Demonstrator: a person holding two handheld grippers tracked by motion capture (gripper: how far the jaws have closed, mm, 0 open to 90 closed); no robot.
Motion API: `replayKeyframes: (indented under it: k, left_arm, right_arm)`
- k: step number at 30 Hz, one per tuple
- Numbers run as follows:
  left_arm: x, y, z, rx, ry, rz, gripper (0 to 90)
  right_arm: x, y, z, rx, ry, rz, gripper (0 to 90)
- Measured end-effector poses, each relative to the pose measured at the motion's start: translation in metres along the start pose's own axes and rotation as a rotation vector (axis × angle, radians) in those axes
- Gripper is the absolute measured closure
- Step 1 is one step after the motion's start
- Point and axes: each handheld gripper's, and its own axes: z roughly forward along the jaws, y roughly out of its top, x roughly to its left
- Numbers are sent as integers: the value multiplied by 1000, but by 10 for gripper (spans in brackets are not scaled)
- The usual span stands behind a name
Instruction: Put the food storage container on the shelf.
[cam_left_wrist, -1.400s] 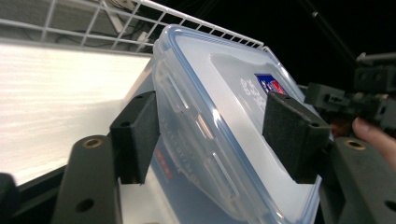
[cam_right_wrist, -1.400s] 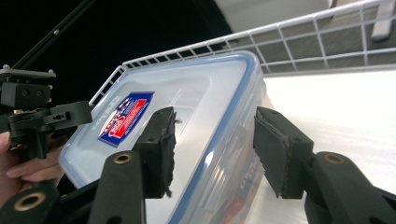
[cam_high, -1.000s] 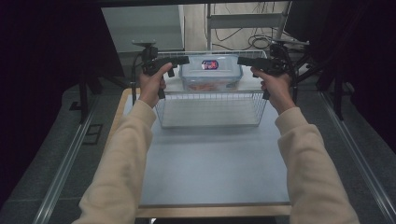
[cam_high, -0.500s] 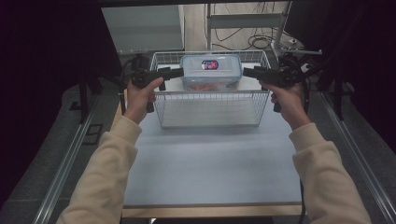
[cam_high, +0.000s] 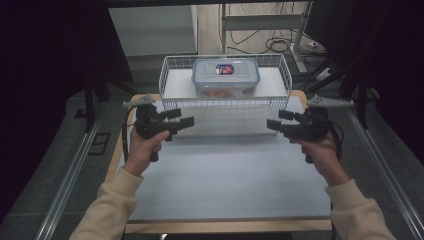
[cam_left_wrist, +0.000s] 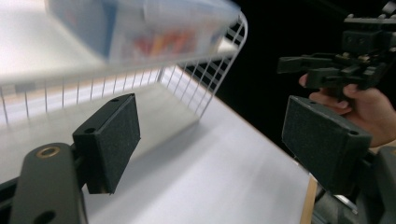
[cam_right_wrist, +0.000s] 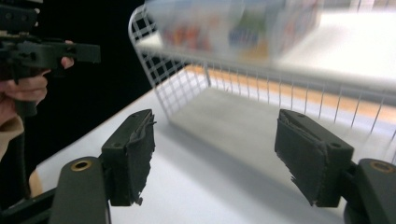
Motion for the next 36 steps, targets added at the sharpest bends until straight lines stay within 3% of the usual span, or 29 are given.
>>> replayKeyframes:
  k: [2,6,10,14,17,24,26,36]
  left_arm:
    - [-2,-15,0,16,-3,5,191]
    - [-7,-44,1,68,51,75,193]
    - [-9,-74,5,125,44,77,193]
    - [-8,-98,10,186,70,102,193]
    - [-4,-111,13,217,73,83,193]
    - [1,-123,23,256,95,65,193]
    - [1,-125,25,264,94,65,193]
    - [4,-127,25,262,118,57,193]
  right_arm:
    - [1,-17,-5,8,6,3,270]
    - [1,-48,-12,43,-5,2,252]
    - [-3,-73,-13,74,-13,13,241]
    - [-7,-96,-7,118,-1,32,222]
    - [-8,-109,0,163,-5,30,208]
    - [-11,-126,14,202,-3,60,204]
    - [-9,-127,16,206,-11,44,202]
    - [-11,-134,12,190,-43,45,195]
